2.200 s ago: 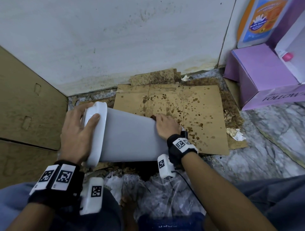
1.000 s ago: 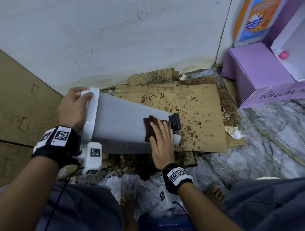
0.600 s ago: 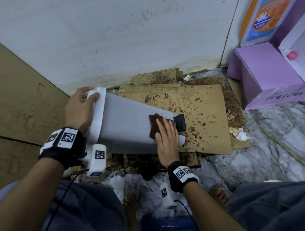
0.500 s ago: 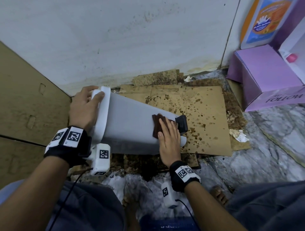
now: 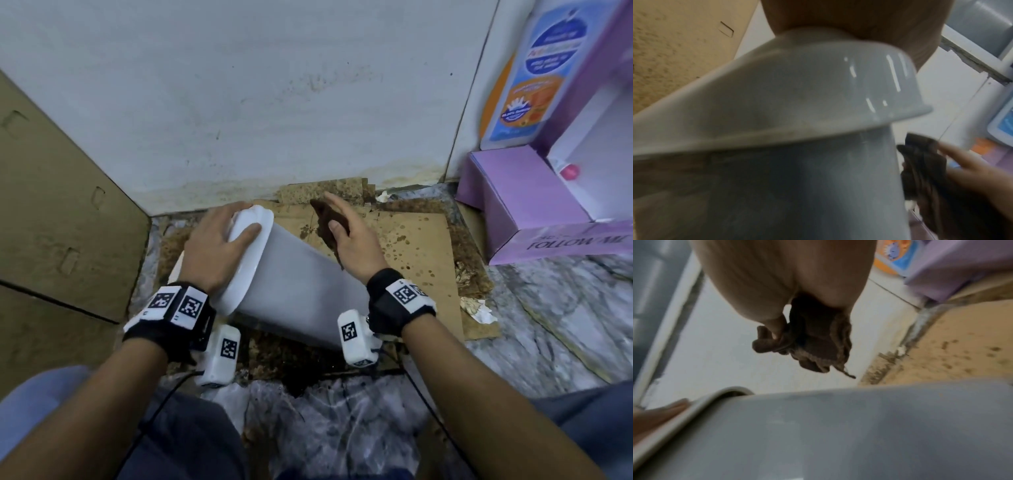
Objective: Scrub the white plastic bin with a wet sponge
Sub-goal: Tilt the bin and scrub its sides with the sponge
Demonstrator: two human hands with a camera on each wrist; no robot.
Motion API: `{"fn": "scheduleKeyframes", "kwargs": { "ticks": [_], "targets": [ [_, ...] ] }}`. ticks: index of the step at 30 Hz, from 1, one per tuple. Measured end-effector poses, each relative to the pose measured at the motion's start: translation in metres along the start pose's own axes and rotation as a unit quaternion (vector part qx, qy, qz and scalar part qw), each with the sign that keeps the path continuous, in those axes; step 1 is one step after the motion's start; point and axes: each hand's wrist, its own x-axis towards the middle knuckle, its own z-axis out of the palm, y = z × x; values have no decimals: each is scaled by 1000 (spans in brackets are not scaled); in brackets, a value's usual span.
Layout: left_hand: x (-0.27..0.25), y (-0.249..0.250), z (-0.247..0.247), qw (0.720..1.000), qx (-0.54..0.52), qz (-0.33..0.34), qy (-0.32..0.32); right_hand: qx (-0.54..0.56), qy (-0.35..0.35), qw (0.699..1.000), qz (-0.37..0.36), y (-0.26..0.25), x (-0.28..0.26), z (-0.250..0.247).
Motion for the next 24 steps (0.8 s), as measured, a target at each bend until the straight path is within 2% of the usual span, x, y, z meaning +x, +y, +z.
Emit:
{"fn": "scheduleKeyframes", "kwargs": {
  "ticks": [4,6,8,11,14,18,21,24],
  "targets": [
    [-5,7,-1,998,-33,31,-32,-53,-89,988,-117,-39,16,7],
    [-9,8,-2,996,-70,34,-45,-106,-136,974,-147,-47,21,15],
    [-14,8,-4,993,-101,26,-55,-124,-186,966,-126,-52,21,19],
    [-23,6,-5,987,-129,17,-89,-86,-249,961,-91,-58,14,18],
    [-32,4,-5,980,-161,17,-112,-149,-289,935,-141,-58,7,14],
    [-37,6,-4,980,-161,14,-113,-153,-306,930,-134,-59,5,15],
    [-41,-3,-13,972,-181,8,-147,-134,-318,930,-128,-64,4,20],
    [-49,-14,-24,977,-142,-1,-158,-135,-315,933,-106,-64,12,26]
  ]
}}
